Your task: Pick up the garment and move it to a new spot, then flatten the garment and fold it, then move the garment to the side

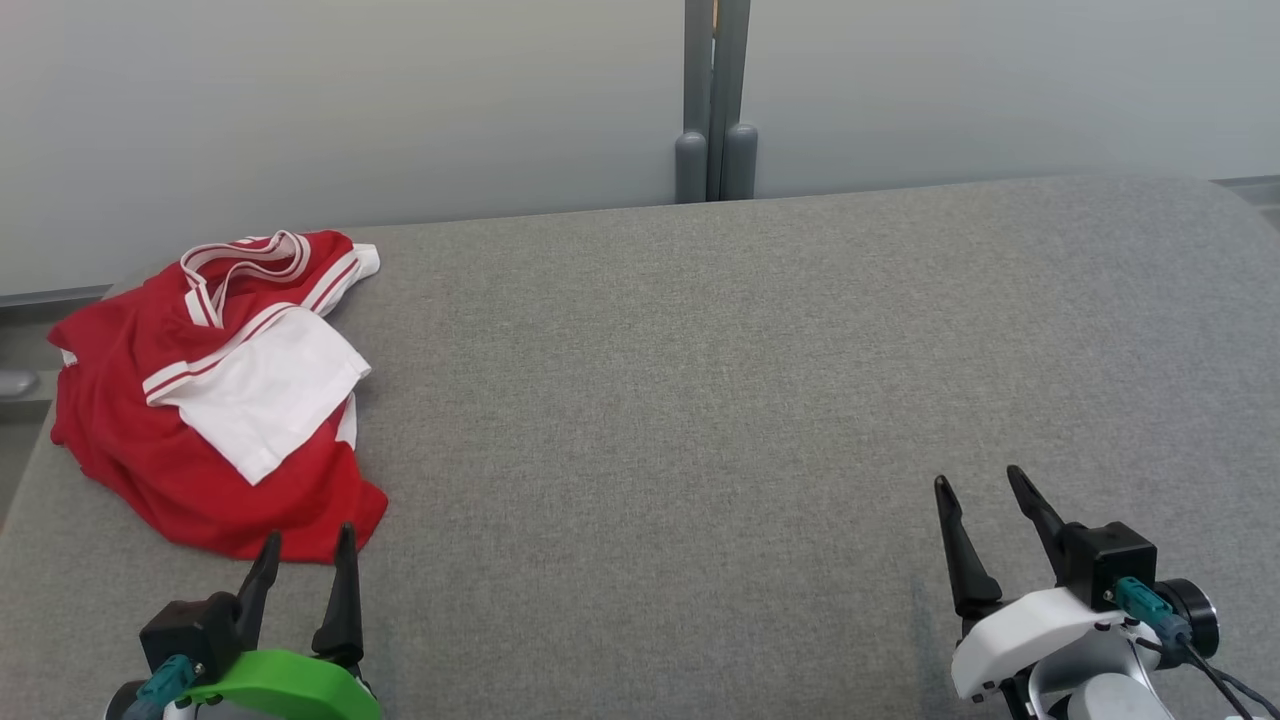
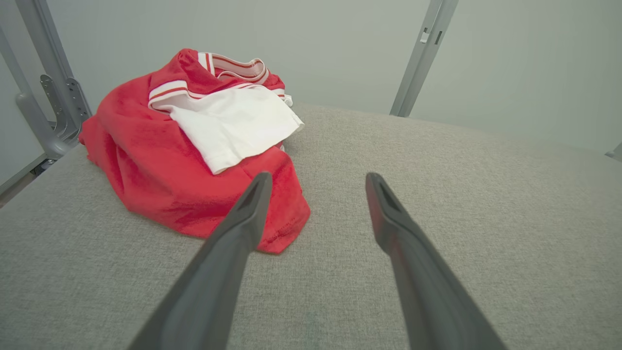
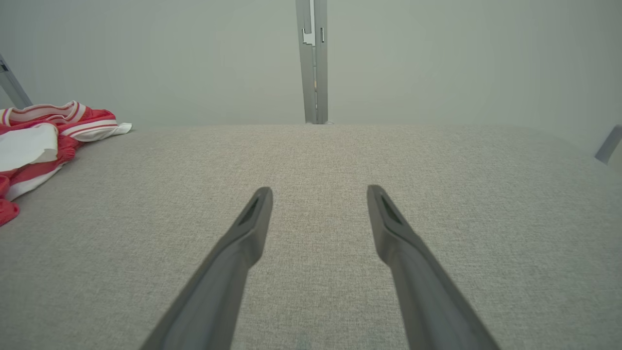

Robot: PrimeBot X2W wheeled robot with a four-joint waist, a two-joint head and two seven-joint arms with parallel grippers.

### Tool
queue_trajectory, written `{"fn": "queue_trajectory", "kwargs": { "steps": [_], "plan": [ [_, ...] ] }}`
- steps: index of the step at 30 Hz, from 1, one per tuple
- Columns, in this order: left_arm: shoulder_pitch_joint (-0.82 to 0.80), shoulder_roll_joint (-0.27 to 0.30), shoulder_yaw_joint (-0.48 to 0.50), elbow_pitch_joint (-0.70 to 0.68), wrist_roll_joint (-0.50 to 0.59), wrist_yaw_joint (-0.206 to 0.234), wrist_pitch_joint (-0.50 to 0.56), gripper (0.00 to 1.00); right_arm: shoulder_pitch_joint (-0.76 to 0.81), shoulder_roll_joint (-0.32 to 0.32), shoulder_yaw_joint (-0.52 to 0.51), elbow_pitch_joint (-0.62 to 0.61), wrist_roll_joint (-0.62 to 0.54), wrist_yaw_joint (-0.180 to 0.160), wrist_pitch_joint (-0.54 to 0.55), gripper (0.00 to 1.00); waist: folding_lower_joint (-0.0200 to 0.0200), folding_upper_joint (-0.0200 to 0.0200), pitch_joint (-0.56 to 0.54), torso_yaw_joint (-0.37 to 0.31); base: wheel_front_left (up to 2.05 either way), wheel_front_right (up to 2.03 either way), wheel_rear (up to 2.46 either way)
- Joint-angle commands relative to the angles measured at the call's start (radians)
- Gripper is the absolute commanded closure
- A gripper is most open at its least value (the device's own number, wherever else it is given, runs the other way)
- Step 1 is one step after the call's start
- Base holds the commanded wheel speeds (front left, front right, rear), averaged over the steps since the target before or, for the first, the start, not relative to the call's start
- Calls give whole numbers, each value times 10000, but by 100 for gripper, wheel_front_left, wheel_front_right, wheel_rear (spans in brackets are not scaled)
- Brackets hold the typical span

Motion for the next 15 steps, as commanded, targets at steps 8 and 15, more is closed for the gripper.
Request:
{"fn": "queue_trajectory", "kwargs": {
  "steps": [8,15],
  "plan": [
    [-221,105,-14,4,692,-27,-249,0,-17,-61,46,43,-847,3,-266,0,0,0,24,-38,0,0,0],
    [-155,97,-27,69,1118,-29,-355,0,29,-63,94,100,-1316,4,-385,0,0,0,-9,-69,0,0,0]
  ]
}}
